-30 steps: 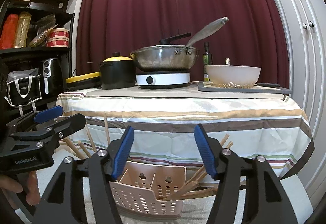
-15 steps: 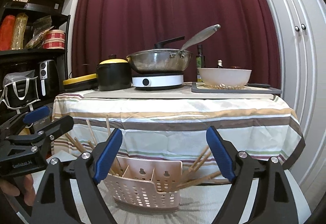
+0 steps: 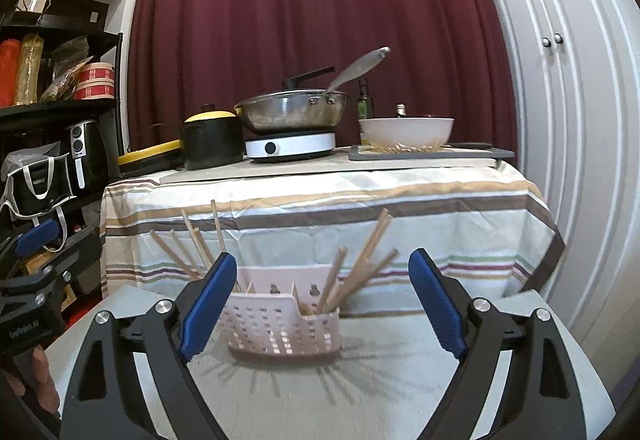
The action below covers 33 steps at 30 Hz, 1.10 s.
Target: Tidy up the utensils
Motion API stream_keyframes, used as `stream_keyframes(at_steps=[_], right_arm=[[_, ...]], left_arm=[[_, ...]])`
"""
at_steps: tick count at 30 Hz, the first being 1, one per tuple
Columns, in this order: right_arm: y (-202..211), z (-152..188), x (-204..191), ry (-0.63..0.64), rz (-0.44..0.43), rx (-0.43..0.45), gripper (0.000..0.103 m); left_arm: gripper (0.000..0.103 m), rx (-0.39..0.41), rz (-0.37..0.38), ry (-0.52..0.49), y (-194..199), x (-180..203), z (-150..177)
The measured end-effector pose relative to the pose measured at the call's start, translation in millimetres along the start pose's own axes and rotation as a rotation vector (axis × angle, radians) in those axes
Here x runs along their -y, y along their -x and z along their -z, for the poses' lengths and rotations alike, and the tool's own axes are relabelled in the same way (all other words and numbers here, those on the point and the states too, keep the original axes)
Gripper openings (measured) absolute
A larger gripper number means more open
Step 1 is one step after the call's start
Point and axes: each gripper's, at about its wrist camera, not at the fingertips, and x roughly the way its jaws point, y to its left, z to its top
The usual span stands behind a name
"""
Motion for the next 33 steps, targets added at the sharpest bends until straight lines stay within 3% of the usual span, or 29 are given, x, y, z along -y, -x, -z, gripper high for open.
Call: stream_keyframes(at_steps=[15,33], right_arm=[[77.6,-0.2,10.5,-0.004,0.045,0.011,0.086],[101.5,-2.8,7.8,0.007,0.04,0.039,0.086]], left_arm=[[0.099,0.004,-0.018,0.05,81.8,-0.4,-7.4],[0.099,0.001,-0.011,0.08,100.7,-1.7,-7.6]])
